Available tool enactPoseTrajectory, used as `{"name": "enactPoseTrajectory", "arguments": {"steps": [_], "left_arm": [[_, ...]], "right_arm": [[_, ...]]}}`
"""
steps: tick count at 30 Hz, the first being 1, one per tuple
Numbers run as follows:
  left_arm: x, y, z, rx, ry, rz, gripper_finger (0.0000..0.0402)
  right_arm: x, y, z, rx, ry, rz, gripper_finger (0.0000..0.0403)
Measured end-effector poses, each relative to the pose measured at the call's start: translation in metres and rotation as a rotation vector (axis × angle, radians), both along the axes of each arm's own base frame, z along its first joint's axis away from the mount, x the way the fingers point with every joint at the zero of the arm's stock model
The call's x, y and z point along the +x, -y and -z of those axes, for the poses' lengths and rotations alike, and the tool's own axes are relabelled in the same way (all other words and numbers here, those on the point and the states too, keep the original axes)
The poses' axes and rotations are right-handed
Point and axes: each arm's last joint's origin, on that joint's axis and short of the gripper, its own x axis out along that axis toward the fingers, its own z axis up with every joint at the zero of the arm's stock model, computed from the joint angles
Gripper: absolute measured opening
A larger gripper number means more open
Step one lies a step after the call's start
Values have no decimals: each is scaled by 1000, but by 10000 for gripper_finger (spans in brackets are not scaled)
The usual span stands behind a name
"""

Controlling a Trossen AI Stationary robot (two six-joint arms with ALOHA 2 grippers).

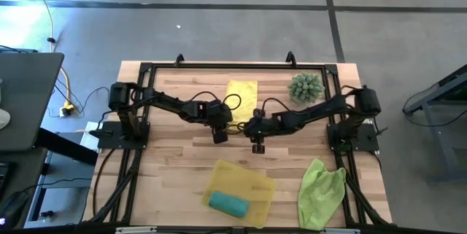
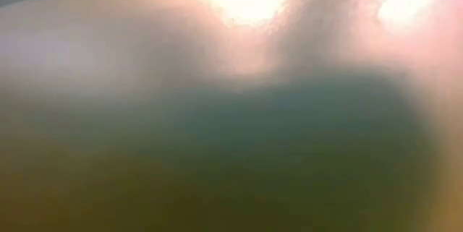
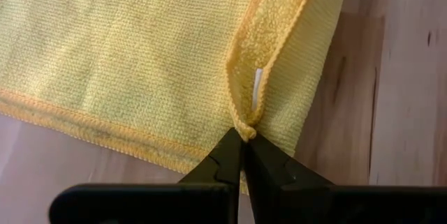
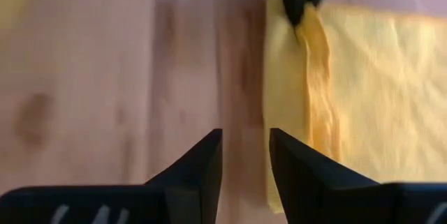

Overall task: Roll microfiber towels into tight, uniform cylinder then place into a basket
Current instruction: Roll the yellow towel

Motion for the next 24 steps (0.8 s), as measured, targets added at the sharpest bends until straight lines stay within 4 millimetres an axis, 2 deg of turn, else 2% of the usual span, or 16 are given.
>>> {"name": "enactPoseTrajectory", "arguments": {"steps": [9, 15, 20, 24], "left_arm": [[0, 0, 0, -1, 7, -3, 5], [0, 0, 0, -1, 8, -3, 5], [1, 0, 0, 0, 11, -3, 5], [1, 0, 0, 0, 12, -3, 5]], "right_arm": [[-6, 28, 12, -19, -116, 92, 96], [-11, 36, 14, 5, -157, 104, 96], [-26, 35, -2, -50, -228, 120, 96], [-29, 28, -23, -9, -139, 147, 96]]}}
